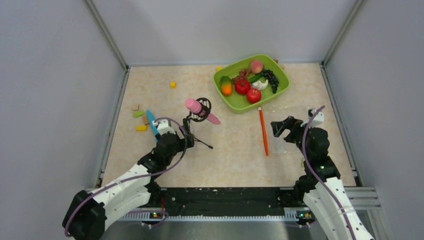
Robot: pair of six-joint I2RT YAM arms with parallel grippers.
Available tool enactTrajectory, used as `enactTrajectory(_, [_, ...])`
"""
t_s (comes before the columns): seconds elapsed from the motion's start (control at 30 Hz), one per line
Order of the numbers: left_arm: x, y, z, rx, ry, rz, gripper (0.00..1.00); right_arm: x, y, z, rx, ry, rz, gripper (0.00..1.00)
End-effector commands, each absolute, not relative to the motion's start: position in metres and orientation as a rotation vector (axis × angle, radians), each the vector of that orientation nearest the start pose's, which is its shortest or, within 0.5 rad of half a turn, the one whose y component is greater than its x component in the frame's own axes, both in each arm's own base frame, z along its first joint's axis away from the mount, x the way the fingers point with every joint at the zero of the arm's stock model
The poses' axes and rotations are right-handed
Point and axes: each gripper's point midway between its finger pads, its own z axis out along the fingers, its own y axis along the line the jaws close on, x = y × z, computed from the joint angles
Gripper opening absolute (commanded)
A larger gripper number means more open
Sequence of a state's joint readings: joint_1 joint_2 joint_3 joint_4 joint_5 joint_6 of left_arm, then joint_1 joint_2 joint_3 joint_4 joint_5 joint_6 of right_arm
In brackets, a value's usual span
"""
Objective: Place the food in the zip-top bag and seal the zipper
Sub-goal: Move the distractor to the center of the board.
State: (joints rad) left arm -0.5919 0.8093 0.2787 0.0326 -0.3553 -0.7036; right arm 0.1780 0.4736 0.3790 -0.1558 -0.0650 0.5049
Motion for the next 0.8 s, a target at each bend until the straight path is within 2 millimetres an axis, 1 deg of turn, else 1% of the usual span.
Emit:
enactTrajectory(0.0, [0.275, -0.124, 0.095, -0.381, 1.909, -0.426, 0.95, 0.263, 0.073, 0.185, 0.254, 1.772, 0.518, 0.99])
enactTrajectory(0.1, [0.283, -0.115, 0.088, -0.463, 1.9, -0.361, 0.96, 0.263, 0.073, 0.184, 0.256, 1.772, 0.517, 0.99])
enactTrajectory(0.17, [0.291, -0.104, 0.085, -0.531, 1.88, -0.284, 0.97, 0.263, 0.073, 0.185, 0.257, 1.772, 0.518, 0.99])
enactTrajectory(0.23, [0.3, -0.099, 0.084, -0.555, 1.861, -0.219, 0.97, 0.263, 0.072, 0.184, 0.266, 1.77, 0.518, 0.99])
enactTrajectory(0.37, [0.321, -0.095, 0.082, -0.584, 1.852, -0.118, 0.97, 0.264, 0.072, 0.181, 0.273, 1.772, 0.515, 0.99])
enactTrajectory(0.43, [0.334, -0.094, 0.077, -0.606, 1.861, -0.095, 0.97, 0.265, 0.071, 0.182, 0.274, 1.77, 0.514, 0.99])
enactTrajectory(0.5, [0.348, -0.091, 0.067, -0.637, 1.882, -0.078, 0.97, 0.265, 0.071, 0.181, 0.277, 1.771, 0.511, 0.99])
enactTrajectory(0.63, [0.376, -0.078, 0.058, -0.726, 1.886, -0.099, 0.97, 0.268, 0.071, 0.178, 0.292, 1.783, 0.512, 0.99])
enactTrajectory(0.7, [0.389, -0.071, 0.056, -0.764, 1.882, -0.111, 0.97, 0.27, 0.071, 0.173, 0.317, 1.815, 0.514, 0.99])
enactTrajectory(0.73, [0.394, -0.068, 0.056, -0.767, 1.878, -0.11, 0.97, 0.272, 0.073, 0.174, 0.323, 1.828, 0.52, 0.99])
enactTrajectory(0.77, [0.4, -0.066, 0.057, -0.768, 1.87, -0.107, 0.97, 0.275, 0.075, 0.169, 0.323, 1.859, 0.522, 0.99])
